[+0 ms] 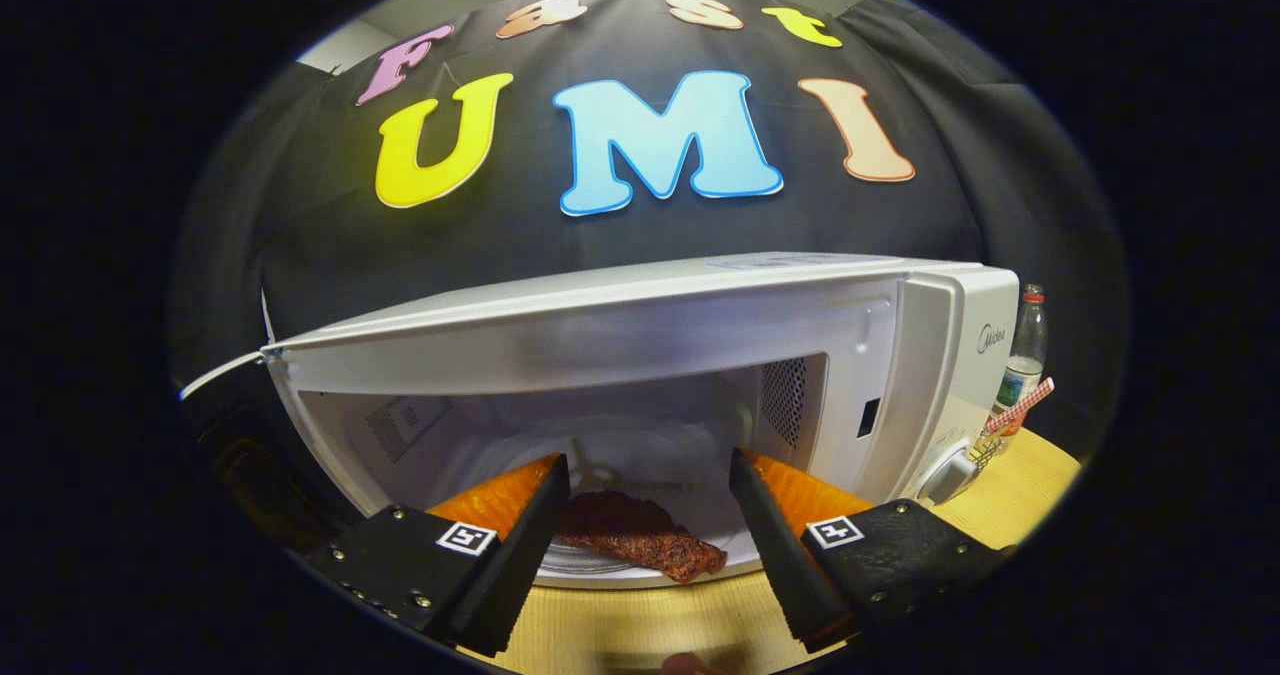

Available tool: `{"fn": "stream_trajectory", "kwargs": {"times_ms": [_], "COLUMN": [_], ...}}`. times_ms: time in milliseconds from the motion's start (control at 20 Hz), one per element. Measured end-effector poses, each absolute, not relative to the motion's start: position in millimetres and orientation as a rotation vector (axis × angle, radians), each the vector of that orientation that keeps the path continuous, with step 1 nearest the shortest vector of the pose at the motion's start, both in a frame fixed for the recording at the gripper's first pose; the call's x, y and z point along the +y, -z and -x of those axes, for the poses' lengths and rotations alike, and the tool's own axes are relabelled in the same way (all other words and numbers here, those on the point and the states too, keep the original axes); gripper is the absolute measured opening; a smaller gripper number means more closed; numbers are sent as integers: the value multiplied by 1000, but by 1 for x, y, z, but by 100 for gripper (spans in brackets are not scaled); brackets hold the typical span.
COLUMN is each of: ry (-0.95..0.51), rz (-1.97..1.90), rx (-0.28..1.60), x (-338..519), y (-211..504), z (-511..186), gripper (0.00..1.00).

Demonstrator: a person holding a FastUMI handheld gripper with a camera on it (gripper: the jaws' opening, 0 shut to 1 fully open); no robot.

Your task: Open the microwave, put the food inside, and close the microwave door.

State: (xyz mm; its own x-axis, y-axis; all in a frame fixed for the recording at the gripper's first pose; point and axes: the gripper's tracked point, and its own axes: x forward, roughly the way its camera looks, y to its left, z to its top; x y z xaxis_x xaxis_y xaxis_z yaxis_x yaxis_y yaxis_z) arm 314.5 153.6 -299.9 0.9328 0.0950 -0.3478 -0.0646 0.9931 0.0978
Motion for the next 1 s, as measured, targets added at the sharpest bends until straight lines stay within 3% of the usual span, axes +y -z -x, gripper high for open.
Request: {"fn": "stream_trajectory", "kwargs": {"times_ms": [450,1000], "ry": [-160,-326], "rz": [-74,-98], "rx": [273,198], "x": [154,189], "y": [216,117], "z": [-239,-95], "gripper": [97,97]}}
